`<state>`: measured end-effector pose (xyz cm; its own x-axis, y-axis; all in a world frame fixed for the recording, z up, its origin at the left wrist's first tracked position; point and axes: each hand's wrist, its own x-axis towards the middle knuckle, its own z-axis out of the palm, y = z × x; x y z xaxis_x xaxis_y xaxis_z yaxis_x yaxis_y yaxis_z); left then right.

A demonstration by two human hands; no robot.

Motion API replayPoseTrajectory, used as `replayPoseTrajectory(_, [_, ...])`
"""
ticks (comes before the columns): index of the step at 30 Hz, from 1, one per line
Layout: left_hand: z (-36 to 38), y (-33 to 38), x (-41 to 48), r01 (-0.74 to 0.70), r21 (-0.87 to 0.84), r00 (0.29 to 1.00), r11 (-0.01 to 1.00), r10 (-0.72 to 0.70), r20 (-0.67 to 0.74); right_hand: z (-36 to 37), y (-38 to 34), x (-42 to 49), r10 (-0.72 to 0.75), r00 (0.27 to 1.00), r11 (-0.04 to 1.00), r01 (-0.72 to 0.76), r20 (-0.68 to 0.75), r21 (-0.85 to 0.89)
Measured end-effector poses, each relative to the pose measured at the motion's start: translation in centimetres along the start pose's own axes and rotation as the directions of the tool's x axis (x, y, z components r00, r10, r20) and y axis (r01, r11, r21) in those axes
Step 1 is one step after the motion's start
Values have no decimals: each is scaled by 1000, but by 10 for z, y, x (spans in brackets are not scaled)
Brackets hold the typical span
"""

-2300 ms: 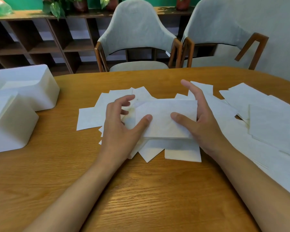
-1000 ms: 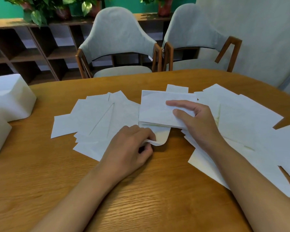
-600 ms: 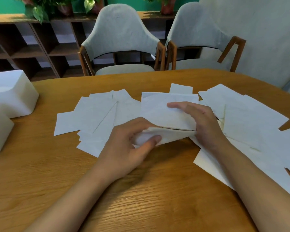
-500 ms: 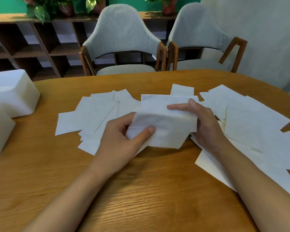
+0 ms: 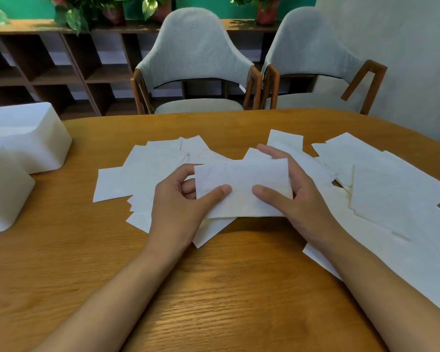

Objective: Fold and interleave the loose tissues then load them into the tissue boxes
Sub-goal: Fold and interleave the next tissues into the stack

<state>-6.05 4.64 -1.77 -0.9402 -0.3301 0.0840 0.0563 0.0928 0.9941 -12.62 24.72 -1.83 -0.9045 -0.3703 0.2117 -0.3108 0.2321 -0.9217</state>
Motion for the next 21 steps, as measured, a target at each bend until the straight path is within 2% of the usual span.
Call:
replayPoseTrajectory(5, [3, -1, -2, -9, 28, 1000, 1000, 9, 4, 6, -2, 2, -29, 999, 993, 24, -35, -117])
replayPoseTrajectory(18, [5, -3, -1, 9, -32, 1000, 999, -9, -3, 5, -2, 2, -49, 997, 990, 42, -54, -134])
replayPoseTrajectory(21, [6, -7, -1, -71, 88, 994, 994, 78, -73, 4, -1, 3, -52, 996, 989, 41, -74, -142])
